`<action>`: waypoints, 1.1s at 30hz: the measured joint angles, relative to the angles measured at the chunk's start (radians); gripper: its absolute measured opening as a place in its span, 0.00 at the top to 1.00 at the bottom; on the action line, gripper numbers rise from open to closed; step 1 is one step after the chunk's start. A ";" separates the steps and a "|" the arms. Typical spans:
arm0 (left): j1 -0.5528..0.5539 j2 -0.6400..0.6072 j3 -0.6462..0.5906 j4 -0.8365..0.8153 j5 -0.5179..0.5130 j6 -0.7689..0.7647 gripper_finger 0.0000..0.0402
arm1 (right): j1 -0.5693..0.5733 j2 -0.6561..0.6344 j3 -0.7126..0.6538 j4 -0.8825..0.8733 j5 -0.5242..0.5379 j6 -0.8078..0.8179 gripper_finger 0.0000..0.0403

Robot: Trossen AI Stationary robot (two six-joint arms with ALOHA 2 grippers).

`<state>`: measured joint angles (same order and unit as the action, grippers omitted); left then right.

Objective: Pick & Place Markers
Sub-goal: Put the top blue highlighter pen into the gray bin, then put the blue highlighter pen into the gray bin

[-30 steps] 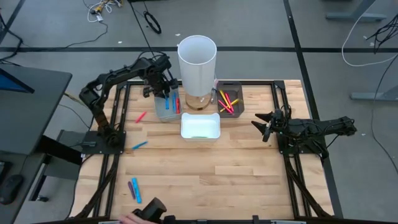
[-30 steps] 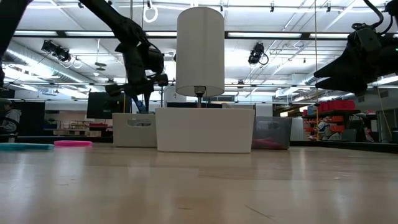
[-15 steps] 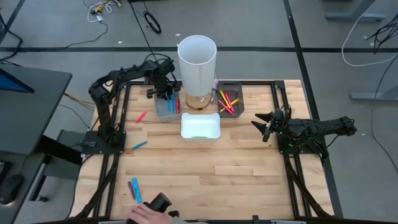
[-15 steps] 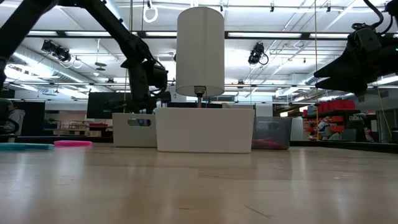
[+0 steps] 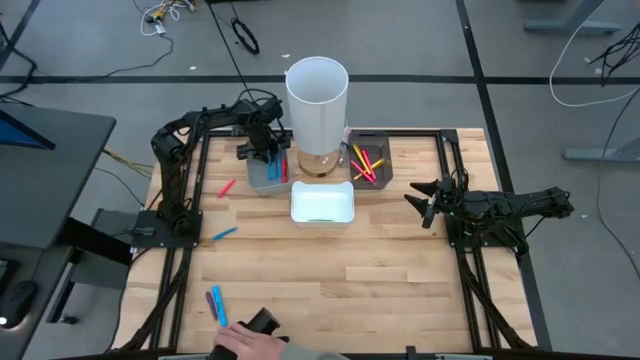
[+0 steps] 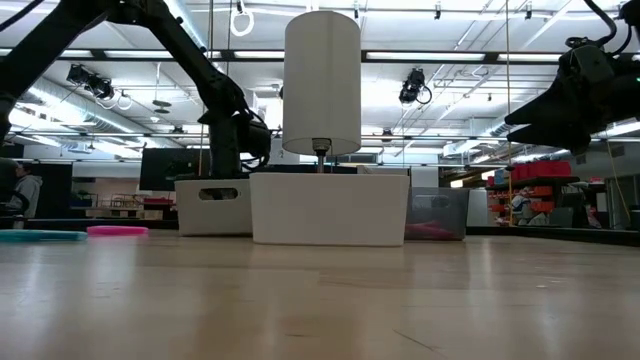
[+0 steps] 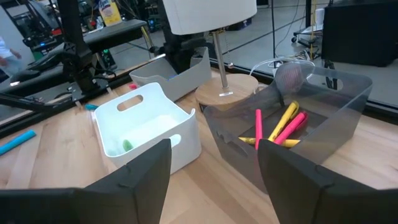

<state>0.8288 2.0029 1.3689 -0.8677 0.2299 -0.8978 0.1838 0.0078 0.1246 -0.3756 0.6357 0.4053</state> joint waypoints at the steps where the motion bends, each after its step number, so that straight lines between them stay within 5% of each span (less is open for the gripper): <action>1: 0.000 -0.002 0.000 0.002 0.007 0.003 0.76 | 0.000 0.000 0.000 0.000 0.000 0.000 0.40; 21: -0.001 -0.120 -0.003 0.002 0.037 0.021 0.32 | 0.000 0.000 0.000 0.000 0.000 0.000 0.40; 33: -0.028 -0.219 -0.003 -0.003 0.090 0.053 0.29 | 0.000 0.000 0.000 0.000 0.000 0.000 0.40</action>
<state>0.8004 1.7836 1.3663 -0.8708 0.3202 -0.8444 0.1837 0.0078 0.1246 -0.3756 0.6357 0.4053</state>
